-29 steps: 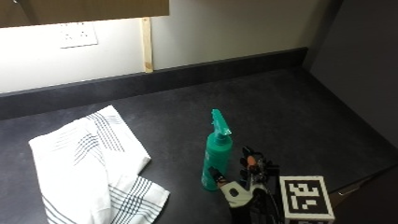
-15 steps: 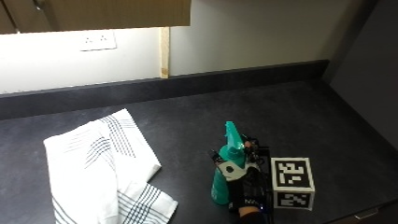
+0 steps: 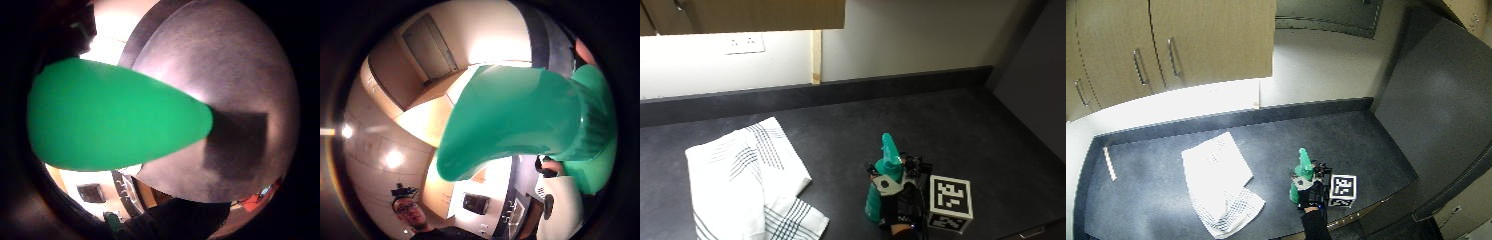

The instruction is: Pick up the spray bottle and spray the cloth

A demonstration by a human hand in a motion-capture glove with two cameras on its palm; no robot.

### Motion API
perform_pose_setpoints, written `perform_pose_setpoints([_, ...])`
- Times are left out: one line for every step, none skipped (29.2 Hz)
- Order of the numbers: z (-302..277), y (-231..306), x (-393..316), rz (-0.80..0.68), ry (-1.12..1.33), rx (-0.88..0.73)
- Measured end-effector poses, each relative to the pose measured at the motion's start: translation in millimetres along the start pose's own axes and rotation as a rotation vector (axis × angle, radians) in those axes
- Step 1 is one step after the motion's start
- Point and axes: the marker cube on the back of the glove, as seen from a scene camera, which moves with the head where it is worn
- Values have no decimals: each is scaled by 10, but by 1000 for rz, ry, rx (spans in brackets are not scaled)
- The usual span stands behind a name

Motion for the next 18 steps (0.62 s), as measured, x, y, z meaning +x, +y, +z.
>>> perform_pose_setpoints([-1,1,10,0,-12,4])
perform_pose_setpoints([-6,-6,29,-4,-17,8])
perform_pose_setpoints([-10,-12,44,-6,-20,9])
perform_pose_setpoints([-10,-10,41,-6,-26,9])
perform_pose_setpoints([-7,0,26,-4,-33,8])
perform_pose_setpoints([-6,10,10,-2,-42,7])
perform_pose_setpoints([-8,14,7,-1,-46,6])
perform_pose_setpoints([-15,12,18,-1,-47,7])
perform_pose_setpoints([-24,7,36,-1,-44,9])
perform_pose_setpoints([-30,8,44,2,-42,11])
perform_pose_setpoints([-31,19,33,9,-44,12])
perform_pose_setpoints([-30,37,11,17,-49,12])
perform_pose_setpoints([-30,54,-9,25,-54,11])
perform_pose_setpoints([-34,65,-21,30,-59,11])
perform_pose_setpoints([-45,68,-23,34,-60,12])
perform_pose_setpoints([-66,61,-12,36,-59,15])
perform_pose_setpoints([-97,40,11,33,-53,19])
perform_pose_setpoints([-137,8,38,26,-47,26])
